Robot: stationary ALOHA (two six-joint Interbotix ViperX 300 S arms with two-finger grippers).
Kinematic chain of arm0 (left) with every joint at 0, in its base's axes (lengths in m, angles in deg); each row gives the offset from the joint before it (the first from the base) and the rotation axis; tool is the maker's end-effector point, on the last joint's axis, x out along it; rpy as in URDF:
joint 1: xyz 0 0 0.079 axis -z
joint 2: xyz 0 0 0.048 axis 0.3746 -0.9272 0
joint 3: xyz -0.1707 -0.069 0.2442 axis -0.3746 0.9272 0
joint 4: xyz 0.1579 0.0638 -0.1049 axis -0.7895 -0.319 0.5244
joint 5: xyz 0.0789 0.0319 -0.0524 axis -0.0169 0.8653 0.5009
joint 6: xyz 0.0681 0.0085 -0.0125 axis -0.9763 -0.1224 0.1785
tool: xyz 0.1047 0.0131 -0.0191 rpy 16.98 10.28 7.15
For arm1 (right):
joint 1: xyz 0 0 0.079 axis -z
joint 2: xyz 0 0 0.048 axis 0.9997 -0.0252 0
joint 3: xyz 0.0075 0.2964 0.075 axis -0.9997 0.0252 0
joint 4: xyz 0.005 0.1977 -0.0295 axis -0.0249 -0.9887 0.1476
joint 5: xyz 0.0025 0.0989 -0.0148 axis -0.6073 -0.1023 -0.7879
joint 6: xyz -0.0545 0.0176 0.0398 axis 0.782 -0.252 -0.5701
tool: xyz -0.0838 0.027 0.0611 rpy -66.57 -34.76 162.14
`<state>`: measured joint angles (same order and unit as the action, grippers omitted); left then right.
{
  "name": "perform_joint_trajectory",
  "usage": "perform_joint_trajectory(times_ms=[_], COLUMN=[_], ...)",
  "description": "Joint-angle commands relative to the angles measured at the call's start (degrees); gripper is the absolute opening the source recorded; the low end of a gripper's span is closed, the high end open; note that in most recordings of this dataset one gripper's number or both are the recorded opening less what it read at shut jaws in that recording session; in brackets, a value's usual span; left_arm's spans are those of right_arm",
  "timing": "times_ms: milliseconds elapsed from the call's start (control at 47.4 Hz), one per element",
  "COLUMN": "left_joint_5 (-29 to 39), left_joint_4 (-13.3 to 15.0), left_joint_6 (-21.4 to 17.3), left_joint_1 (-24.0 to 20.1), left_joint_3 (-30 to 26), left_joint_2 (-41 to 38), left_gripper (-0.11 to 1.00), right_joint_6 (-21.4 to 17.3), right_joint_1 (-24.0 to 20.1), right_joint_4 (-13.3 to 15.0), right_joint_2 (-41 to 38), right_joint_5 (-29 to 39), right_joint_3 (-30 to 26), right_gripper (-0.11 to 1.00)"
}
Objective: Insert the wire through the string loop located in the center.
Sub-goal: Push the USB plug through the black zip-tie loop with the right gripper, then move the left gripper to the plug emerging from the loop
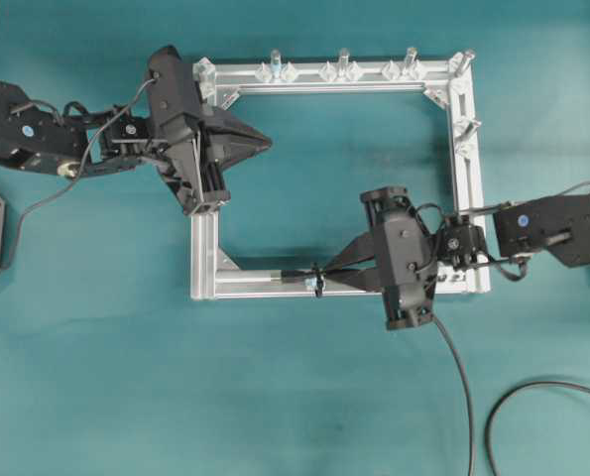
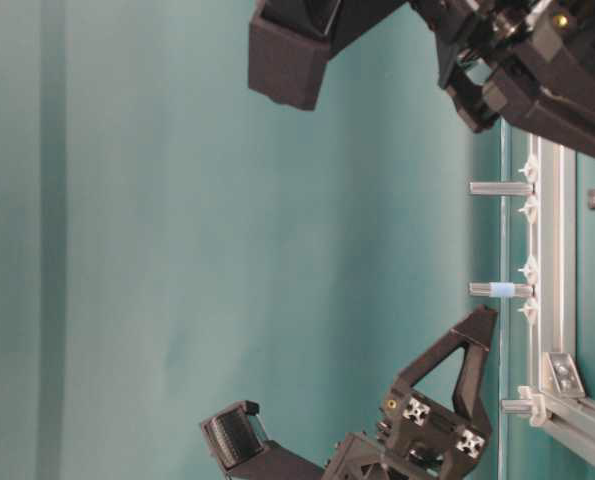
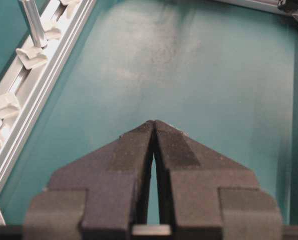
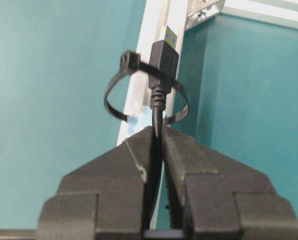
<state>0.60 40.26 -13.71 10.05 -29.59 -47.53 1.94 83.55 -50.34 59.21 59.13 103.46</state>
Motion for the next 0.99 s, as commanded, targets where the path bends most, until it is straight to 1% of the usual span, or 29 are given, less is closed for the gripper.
perform_joint_trajectory(times_ms=[0,295,422,570,971], left_joint_5=[-0.3,-0.4,-0.3,-0.3,-0.3], left_joint_4=[-0.2,-0.2,-0.2,-0.2,-0.2], left_joint_6=[0.4,0.4,0.4,0.4,0.4], left_joint_1=[0.3,0.3,1.1,2.7,9.6], left_joint_3=[-1.1,-1.1,-1.1,-1.1,-1.7], left_joint_2=[1.4,1.4,1.4,1.4,1.4], left_gripper=[0.00,0.00,0.00,0.00,0.00], right_joint_6=[0.1,0.1,0.2,0.2,0.4], right_joint_1=[0.2,0.2,0.1,0.2,0.1], right_joint_4=[0.0,0.1,0.2,0.3,0.3], right_joint_2=[0.5,0.5,0.5,0.5,0.5], right_joint_5=[-0.5,-0.5,-0.5,-0.6,-0.5], right_joint_3=[-1.2,-0.9,-0.8,-0.7,-0.6], right_gripper=[0.07,0.07,0.07,0.07,0.07])
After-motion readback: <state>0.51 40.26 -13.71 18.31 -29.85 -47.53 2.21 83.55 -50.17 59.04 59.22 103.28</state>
